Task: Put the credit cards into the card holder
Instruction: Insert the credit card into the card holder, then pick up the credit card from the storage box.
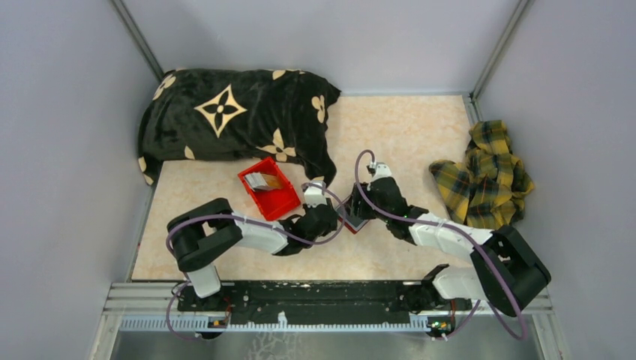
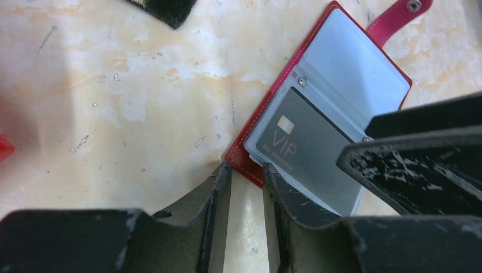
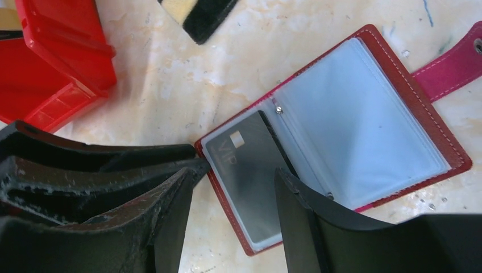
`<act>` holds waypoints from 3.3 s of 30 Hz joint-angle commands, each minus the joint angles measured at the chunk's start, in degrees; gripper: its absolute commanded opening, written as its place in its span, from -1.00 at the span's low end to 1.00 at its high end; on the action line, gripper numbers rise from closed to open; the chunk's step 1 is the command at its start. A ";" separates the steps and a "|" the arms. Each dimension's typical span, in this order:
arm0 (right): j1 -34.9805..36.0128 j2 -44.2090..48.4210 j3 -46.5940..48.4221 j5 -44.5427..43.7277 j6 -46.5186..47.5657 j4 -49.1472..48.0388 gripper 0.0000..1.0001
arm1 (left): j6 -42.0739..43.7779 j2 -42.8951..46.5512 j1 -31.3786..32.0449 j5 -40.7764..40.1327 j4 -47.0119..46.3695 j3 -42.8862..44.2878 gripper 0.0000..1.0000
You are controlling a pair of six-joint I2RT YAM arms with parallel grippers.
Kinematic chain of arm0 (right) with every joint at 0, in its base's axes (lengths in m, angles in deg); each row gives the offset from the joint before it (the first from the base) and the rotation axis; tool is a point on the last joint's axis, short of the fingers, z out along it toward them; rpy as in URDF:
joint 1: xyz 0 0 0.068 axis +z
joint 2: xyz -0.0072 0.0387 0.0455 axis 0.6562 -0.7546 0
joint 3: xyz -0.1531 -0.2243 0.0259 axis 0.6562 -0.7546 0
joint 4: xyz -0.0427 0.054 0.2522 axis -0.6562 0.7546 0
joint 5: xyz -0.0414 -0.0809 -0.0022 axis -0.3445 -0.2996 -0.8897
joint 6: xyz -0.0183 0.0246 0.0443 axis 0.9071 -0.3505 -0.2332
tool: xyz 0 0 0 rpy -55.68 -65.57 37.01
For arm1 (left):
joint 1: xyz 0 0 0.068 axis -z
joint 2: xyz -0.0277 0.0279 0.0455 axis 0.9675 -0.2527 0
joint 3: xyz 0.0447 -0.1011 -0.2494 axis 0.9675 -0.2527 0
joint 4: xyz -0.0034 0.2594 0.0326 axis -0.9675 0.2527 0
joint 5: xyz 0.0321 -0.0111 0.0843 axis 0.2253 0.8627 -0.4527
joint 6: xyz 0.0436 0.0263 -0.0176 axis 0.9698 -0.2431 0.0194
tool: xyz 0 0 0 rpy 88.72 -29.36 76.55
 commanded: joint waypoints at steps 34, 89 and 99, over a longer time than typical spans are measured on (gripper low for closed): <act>1.62 9.16 10.69 -2.29 12.09 11.67 0.11 | -1.57 25.92 0.16 -10.59 29.80 1.58 0.01; 17.90 -48.98 74.34 2.37 23.72 20.65 0.23 | -16.22 60.36 4.63 -33.27 54.45 -9.10 0.28; 18.97 -49.24 74.54 2.04 24.65 20.81 0.23 | -16.28 60.68 4.65 -33.41 54.49 -9.36 0.29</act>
